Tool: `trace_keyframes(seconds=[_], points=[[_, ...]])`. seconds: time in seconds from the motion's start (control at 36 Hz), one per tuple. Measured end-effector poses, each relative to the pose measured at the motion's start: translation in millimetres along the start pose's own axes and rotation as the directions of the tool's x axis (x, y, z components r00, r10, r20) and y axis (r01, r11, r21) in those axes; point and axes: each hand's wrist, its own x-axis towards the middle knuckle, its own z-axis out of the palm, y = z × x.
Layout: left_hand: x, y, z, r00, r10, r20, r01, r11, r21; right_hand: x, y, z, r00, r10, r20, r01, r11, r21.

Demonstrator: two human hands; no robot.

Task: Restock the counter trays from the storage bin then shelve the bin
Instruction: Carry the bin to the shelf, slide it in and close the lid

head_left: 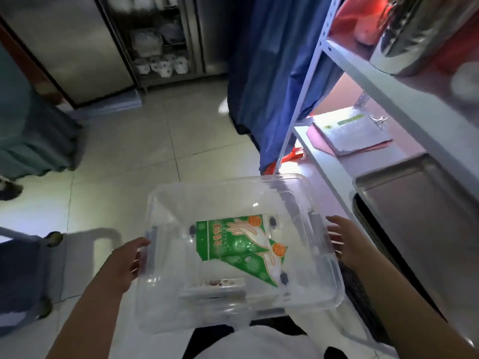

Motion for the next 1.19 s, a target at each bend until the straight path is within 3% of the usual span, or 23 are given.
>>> trace_keyframes(seconds=[0.33, 0.53, 0.69, 0.83, 1.0, 1.19], points=[[134.4, 180.1, 112.8, 0.97, -0.007, 0.244, -0.079, 0.936, 0.342, 47.9, -30.4, 33.7, 0.959, 0.046, -0.278, 0.055, 0.937, 0.345], [184.0, 228.7, 186.4, 0.96, -0.039, 0.276, -0.125, 0.824, 0.553, 98.8, -44.1, 44.3, 0.935, 0.144, -0.324, 0.017, 0.894, 0.447], [211.6, 263.7, 239.7, 0.935, -0.051, 0.35, -0.195, 0.751, 0.631, 114.2, -39.4, 59.4, 0.888, 0.299, -0.349, -0.074, 0.842, 0.534], [231.5, 278.7, 274.7, 0.901, -0.083, 0.427, -0.268, 0.667, 0.695, 112.4, -22.3, 72.4, 0.837, 0.366, -0.406, -0.054, 0.795, 0.604], [269.4, 292.1, 334.8, 0.815, -0.122, 0.567, -0.45, 0.484, 0.751, 99.1, 2.2, 114.1, 0.763, 0.515, -0.391, -0.078, 0.673, 0.736], [301.3, 288.1, 425.5, 0.706, -0.215, 0.674, -0.624, 0.261, 0.737, 83.4, 39.0, 194.0, 0.673, 0.697, -0.249, -0.014, 0.349, 0.937]])
